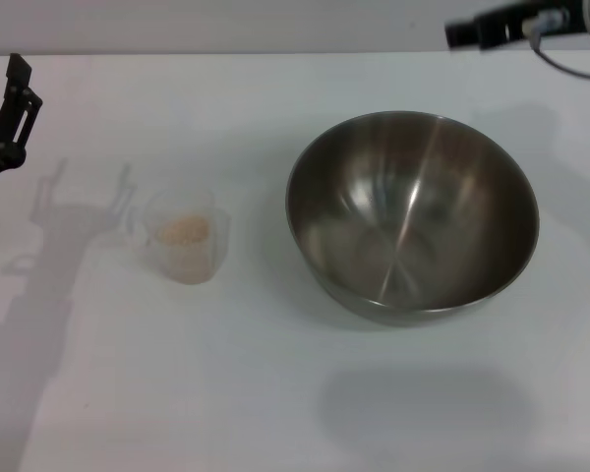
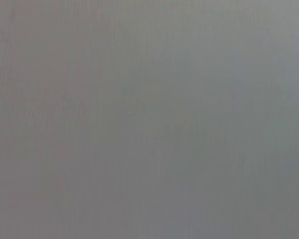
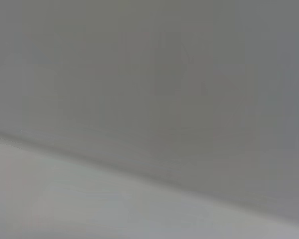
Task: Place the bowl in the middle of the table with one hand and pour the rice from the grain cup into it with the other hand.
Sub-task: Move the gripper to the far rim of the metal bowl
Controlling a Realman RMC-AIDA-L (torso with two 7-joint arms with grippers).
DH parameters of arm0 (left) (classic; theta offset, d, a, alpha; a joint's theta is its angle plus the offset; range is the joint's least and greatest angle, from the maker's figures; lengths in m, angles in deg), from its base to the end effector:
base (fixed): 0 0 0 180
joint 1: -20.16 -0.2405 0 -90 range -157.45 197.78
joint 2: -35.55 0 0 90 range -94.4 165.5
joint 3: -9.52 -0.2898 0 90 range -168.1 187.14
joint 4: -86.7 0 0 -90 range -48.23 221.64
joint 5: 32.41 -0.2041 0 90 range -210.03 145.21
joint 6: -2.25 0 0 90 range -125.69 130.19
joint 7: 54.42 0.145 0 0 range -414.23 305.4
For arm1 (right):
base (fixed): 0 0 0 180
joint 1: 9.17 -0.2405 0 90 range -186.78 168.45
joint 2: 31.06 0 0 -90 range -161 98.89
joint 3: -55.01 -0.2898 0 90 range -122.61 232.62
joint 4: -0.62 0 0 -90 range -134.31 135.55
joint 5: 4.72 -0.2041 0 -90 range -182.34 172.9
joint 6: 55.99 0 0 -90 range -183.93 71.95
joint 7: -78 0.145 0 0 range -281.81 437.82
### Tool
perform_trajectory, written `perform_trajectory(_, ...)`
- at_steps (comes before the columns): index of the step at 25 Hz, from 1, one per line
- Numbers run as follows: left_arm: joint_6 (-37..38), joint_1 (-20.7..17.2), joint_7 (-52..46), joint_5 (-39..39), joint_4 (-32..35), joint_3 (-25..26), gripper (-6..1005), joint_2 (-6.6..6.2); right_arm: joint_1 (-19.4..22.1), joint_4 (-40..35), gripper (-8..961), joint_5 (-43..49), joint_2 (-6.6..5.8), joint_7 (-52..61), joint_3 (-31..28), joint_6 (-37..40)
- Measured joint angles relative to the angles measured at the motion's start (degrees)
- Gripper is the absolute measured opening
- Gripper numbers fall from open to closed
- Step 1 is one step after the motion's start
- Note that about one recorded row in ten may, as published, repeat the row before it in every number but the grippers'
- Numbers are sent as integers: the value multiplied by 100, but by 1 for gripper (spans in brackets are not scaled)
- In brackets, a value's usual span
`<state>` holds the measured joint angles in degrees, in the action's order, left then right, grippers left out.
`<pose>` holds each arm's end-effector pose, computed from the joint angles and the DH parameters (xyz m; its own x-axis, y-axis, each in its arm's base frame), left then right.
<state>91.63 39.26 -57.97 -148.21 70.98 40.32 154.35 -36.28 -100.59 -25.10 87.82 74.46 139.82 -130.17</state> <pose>-0.3184 0.2920 -0.0153 0.6073 -0.3501 0.7131 0.7042 -0.1784 -0.6873 0.1564 0.3808 0.0400 0.7082 -0.6274 -0.3237 -0.6356 -0.3671 -0.6791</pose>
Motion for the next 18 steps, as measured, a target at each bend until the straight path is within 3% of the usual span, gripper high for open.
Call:
perform_trajectory(2,-14,-3,-2,2,34,3,829,-6,-121,60,653,-85,-2,-226,-214,-575)
perform_trajectory(6,-26,-3,-3,4,60,7,829,-6,-221,379,652,-108,-5,-644,-490,-996)
perform_trajectory(18,-4,-63,-5,-34,77,-21,829,-4,-303,1442,653,-219,15,-1296,-713,-950)
